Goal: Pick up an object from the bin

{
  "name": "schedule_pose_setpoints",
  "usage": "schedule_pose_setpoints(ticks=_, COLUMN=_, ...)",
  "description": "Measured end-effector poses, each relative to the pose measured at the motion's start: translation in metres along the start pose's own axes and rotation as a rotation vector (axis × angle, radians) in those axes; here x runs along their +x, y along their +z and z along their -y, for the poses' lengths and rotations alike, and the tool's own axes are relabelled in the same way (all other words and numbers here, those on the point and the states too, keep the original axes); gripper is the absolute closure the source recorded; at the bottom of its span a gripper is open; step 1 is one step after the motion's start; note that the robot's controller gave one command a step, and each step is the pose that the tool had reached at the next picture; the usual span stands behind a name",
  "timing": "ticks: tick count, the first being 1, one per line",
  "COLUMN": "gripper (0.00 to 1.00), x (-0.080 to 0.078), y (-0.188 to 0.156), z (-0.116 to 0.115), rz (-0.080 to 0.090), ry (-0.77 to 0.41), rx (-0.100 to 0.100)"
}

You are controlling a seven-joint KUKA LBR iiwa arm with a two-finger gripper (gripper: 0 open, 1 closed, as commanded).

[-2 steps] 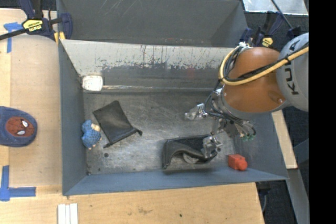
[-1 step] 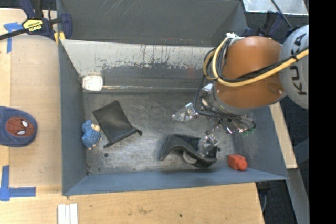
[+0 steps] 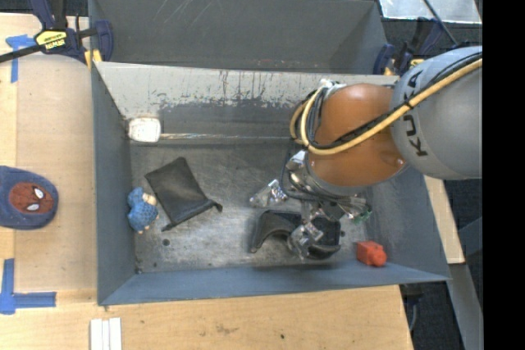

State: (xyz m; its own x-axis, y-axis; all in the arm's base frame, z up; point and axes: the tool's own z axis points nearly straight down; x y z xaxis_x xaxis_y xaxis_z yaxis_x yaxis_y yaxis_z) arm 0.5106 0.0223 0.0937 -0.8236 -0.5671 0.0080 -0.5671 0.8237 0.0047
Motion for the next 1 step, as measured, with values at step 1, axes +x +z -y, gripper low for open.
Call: schedule_pose_setpoints(ticks=1, gripper=0.0, x=-0.0462, y=-0.0809, z=-0.0355, rz=0.021, ry=-0.044, rx=0.009)
